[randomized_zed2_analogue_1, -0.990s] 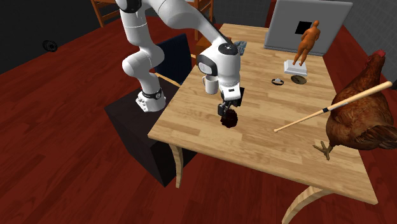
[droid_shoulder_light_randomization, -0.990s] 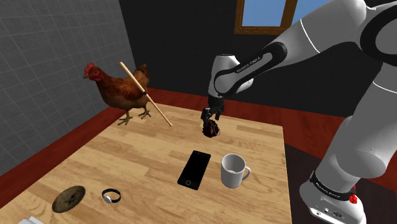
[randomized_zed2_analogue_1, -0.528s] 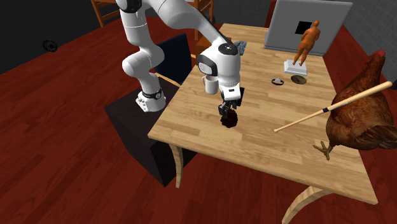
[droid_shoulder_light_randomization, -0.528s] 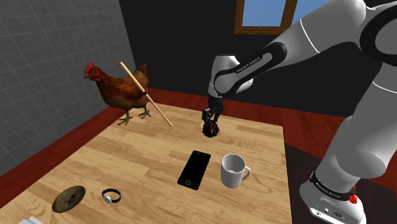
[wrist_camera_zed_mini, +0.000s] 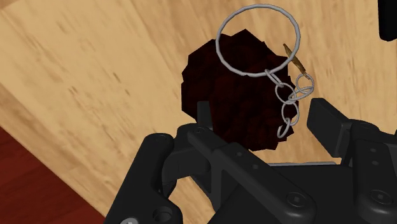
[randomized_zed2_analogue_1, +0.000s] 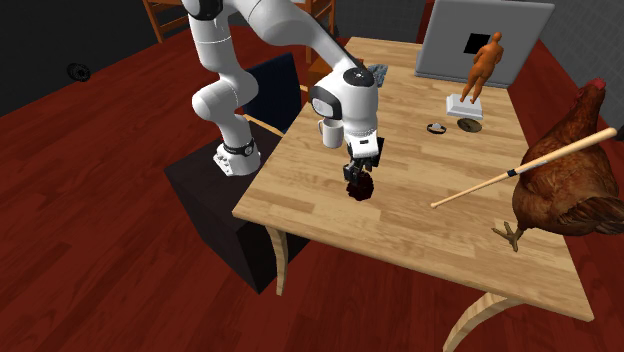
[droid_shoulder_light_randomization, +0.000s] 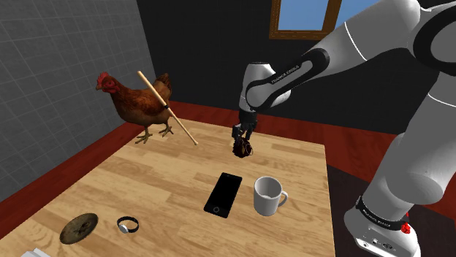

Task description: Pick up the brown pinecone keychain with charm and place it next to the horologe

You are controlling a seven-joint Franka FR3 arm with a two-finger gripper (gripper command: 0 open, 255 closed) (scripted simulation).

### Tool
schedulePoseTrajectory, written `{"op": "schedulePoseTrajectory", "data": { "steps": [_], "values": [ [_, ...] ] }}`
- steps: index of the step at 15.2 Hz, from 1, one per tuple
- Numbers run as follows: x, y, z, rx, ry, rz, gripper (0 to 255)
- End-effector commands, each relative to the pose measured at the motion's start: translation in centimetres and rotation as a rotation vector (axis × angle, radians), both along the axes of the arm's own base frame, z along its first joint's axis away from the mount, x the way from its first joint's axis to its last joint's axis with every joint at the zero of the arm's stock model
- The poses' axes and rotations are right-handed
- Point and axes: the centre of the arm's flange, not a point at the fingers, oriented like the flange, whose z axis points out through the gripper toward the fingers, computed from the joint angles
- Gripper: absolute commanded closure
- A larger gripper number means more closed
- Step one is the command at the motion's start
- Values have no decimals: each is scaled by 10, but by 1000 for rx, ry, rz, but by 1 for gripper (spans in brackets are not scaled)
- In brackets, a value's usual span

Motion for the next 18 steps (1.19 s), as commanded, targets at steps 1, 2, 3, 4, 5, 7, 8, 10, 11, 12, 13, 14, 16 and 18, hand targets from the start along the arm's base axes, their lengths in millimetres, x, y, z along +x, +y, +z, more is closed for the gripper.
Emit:
{"op": "schedulePoseTrajectory", "data": {
  "steps": [1,2,3,4,5,7,8,10,11,12,13,14,16,18],
  "values": [
    [-1,0,-1,0,1,0,255],
    [-1,0,4,0,1,0,255],
    [-1,0,10,0,1,0,255],
    [-1,0,15,0,1,0,255],
    [-1,0,20,0,1,0,255],
    [-1,0,31,0,1,0,255],
    [-1,0,36,0,1,0,255],
    [-1,0,47,0,1,0,255],
    [-1,0,52,0,1,0,255],
    [-1,0,57,0,1,0,255],
    [-1,0,63,0,1,0,255],
    [-1,0,68,0,1,0,255],
    [-1,0,78,0,1,0,255],
    [-1,0,89,0,1,0,255]
  ]
}}
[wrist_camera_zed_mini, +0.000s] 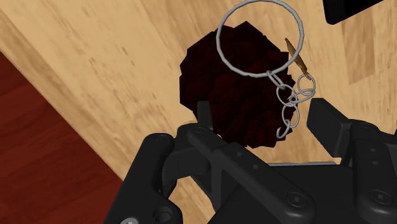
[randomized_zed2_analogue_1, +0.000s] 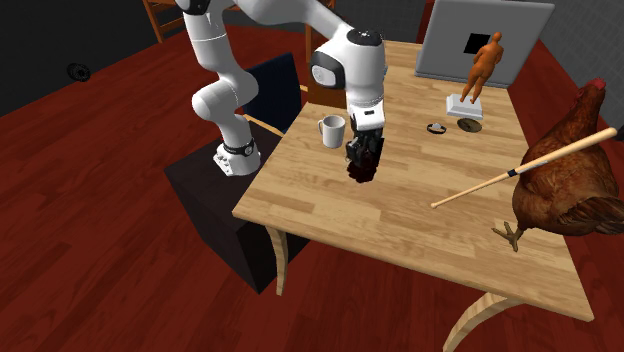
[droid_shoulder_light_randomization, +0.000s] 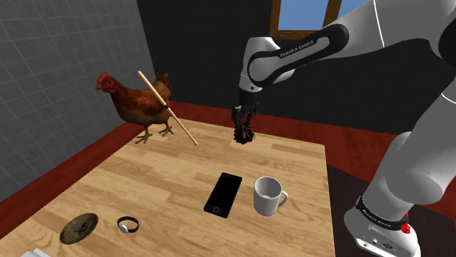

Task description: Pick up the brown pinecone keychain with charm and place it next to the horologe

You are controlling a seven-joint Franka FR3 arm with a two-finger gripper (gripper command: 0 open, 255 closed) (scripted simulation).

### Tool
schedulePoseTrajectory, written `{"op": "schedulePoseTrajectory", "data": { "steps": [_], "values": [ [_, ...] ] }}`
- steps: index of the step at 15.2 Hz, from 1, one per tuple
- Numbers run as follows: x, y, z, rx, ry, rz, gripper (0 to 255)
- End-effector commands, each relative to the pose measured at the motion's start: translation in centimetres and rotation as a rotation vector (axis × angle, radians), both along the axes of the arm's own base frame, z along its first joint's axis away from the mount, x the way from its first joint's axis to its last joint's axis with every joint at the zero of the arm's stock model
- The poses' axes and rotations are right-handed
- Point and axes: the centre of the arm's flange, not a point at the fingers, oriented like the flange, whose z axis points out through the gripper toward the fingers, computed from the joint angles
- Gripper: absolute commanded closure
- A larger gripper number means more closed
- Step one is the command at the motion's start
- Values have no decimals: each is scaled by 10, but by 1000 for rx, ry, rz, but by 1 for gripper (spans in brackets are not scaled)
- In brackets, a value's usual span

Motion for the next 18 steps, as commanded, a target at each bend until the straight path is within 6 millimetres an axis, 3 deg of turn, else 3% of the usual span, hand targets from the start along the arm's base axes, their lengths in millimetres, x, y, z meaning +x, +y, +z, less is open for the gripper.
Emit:
{"op": "schedulePoseTrajectory", "data": {
  "steps": [1,15,18],
  "values": [
    [0,0,11,0,0,0,255],
    [0,0,85,0,0,0,255],
    [-2,40,85,0,0,0,255]
  ]
}}
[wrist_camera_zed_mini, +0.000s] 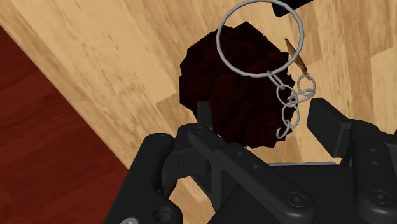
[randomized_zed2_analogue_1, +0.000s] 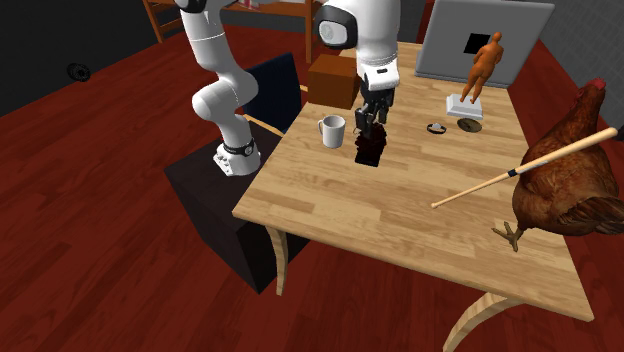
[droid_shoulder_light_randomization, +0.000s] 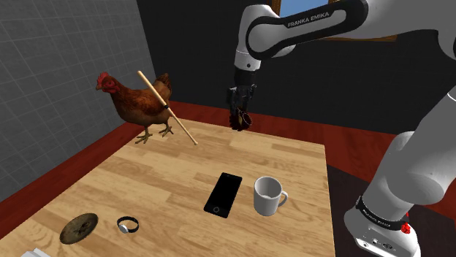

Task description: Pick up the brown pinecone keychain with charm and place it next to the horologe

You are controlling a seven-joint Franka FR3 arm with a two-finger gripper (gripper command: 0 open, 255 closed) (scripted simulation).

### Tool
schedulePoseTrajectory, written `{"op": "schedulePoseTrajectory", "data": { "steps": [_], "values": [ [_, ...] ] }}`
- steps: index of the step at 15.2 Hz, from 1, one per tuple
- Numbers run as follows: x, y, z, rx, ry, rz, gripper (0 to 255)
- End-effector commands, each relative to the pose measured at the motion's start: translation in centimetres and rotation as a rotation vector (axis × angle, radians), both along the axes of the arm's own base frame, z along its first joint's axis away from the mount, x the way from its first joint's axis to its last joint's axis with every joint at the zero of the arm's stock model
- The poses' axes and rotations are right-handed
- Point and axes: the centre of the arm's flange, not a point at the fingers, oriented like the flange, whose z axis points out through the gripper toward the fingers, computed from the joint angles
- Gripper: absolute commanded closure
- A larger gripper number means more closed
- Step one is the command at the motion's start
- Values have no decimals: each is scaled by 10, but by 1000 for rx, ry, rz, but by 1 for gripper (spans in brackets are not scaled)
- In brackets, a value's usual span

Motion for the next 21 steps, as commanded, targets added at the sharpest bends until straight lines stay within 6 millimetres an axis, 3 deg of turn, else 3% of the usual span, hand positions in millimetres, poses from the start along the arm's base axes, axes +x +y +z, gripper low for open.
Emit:
{"op": "schedulePoseTrajectory", "data": {
  "steps": [1,21],
  "values": [
    [-2,24,0,0,0,-1,255],
    [-14,288,2,0,0,-1,255]
  ]
}}
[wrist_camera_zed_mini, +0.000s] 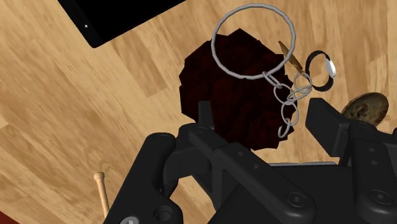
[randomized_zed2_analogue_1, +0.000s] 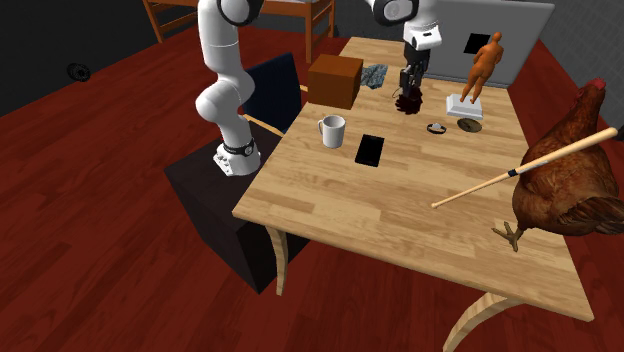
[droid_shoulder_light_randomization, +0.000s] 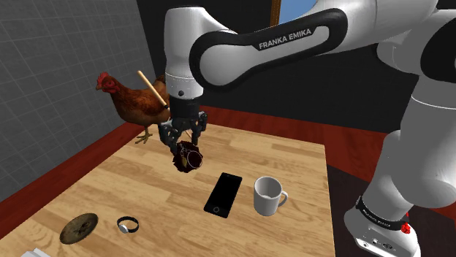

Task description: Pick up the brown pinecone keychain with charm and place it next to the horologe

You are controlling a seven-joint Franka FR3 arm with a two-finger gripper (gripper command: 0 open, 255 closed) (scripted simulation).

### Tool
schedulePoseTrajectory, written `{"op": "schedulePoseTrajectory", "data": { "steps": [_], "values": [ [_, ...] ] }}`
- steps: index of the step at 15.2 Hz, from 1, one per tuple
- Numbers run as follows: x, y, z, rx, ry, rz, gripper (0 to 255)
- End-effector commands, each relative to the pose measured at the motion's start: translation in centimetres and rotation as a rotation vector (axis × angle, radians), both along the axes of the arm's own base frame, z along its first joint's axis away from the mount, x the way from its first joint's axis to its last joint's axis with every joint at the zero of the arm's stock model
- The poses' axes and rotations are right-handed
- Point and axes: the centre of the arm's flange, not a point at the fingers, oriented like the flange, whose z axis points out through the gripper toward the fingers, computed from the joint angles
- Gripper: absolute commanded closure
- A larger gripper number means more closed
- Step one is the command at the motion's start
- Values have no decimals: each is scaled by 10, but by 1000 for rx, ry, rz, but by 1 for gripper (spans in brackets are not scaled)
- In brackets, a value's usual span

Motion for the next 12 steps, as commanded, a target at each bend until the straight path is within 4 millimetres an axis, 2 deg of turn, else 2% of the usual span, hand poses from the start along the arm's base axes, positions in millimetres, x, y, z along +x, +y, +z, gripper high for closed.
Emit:
{"op": "schedulePoseTrajectory", "data": {
  "steps": [1,3,4,12],
  "values": [
    [2,25,0,1,0,-2,255],
    [1,52,0,1,0,-2,255],
    [1,54,0,1,0,-2,255],
    [1,54,-42,1,0,-2,255]
  ]
}}
